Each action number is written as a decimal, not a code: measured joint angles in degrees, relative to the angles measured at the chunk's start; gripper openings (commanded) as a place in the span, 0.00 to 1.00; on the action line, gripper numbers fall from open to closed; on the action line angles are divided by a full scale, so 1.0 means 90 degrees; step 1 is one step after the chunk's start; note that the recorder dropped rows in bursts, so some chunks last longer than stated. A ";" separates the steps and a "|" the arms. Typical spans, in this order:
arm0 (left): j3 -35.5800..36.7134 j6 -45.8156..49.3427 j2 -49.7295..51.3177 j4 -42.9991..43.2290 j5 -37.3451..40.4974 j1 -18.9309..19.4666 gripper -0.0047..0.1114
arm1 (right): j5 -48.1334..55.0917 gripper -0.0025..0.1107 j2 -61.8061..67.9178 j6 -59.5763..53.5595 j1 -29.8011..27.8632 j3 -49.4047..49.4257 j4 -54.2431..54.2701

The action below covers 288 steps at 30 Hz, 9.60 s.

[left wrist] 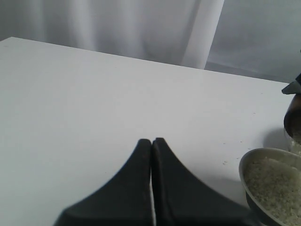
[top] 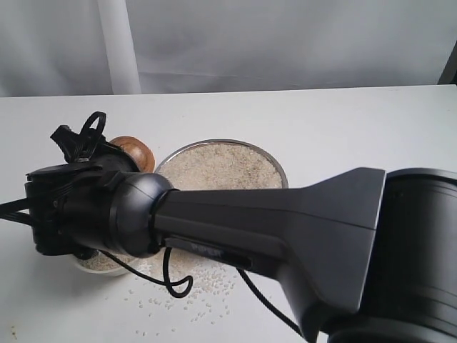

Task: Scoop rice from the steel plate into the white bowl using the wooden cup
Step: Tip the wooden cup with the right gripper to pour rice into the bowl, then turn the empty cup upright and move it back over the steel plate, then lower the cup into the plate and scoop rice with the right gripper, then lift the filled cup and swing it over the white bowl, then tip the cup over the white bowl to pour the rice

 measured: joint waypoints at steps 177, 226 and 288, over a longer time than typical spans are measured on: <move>0.0000 0.0000 0.0000 0.0000 0.0000 0.0000 0.04 | -0.0028 0.02 0.0233 -0.0146 -0.1856 -0.0030 0.3607; 0.0000 0.0000 0.0000 0.0000 0.0000 0.0000 0.04 | -0.0225 0.02 -0.0130 -0.0062 -0.3404 -0.0030 0.8246; 0.0000 0.0000 0.0000 0.0000 0.0000 0.0000 0.04 | -0.0384 0.02 -0.0159 -0.0074 -0.0071 -0.0030 0.1045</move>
